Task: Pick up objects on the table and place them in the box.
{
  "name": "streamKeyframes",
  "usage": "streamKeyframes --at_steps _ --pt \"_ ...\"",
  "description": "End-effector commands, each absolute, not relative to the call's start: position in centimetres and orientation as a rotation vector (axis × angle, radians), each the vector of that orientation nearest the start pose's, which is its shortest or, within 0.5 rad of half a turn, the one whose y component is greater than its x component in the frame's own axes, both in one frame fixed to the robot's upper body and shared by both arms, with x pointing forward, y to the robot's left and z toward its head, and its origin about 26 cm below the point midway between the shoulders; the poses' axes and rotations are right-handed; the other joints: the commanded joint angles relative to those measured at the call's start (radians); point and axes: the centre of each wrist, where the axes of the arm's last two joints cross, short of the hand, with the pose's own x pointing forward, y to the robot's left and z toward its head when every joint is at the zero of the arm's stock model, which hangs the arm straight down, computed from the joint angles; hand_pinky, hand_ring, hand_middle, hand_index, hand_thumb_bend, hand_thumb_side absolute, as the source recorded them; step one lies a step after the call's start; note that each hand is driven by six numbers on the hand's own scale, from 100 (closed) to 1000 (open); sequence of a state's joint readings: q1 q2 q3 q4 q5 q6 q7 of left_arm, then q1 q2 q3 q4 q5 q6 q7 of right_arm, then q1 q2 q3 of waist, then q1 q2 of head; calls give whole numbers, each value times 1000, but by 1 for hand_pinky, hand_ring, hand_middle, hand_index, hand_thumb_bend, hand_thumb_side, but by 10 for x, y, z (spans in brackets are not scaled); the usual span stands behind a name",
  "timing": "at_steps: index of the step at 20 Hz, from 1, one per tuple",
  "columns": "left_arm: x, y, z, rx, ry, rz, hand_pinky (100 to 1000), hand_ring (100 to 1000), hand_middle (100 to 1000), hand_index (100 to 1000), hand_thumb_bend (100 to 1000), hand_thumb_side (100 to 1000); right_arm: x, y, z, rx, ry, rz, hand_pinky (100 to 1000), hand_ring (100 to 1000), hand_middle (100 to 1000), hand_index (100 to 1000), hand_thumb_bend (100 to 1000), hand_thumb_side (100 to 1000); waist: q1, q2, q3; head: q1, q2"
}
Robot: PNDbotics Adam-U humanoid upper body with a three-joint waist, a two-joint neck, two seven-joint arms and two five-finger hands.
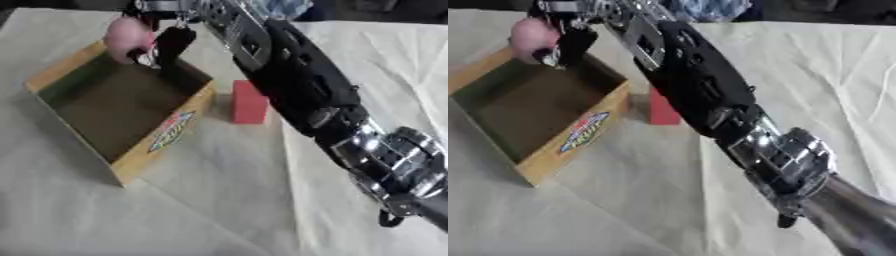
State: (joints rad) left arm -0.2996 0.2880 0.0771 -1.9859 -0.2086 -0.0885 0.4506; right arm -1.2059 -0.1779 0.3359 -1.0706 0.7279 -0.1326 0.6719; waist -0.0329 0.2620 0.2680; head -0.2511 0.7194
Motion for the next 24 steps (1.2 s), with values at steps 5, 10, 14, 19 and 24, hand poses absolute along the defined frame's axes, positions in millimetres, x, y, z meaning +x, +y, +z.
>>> streamKeyframes --at_steps 5,10,14,19,24 --pt "300 271 207 623 -2465 125 628 791 1000 755 334 1000 462 -55 274 -547 -1603 1954 751 698 607 734 125 359 6 -13 7 -15 -8" --pt "301 270 208 615 -2469 123 628 791 1000 755 333 1000 468 -46 253 -527 -1540 2048 776 732 628 745 179 392 6 -12 12 -19 -6" --pt "301 269 209 610 -2471 122 628 791 1000 755 333 1000 472 -42 245 -545 -1510 2100 793 742 668 775 268 427 5 -11 14 -20 -5" --pt "301 269 209 604 -2471 121 627 790 1000 755 331 1000 475 -40 241 -605 -1483 2135 840 793 776 875 340 584 5 -11 14 -21 -5" --pt "301 268 209 601 -2470 121 627 789 1000 755 330 1000 478 -42 237 -654 -1452 2163 864 820 820 906 372 688 5 -12 13 -22 -9"
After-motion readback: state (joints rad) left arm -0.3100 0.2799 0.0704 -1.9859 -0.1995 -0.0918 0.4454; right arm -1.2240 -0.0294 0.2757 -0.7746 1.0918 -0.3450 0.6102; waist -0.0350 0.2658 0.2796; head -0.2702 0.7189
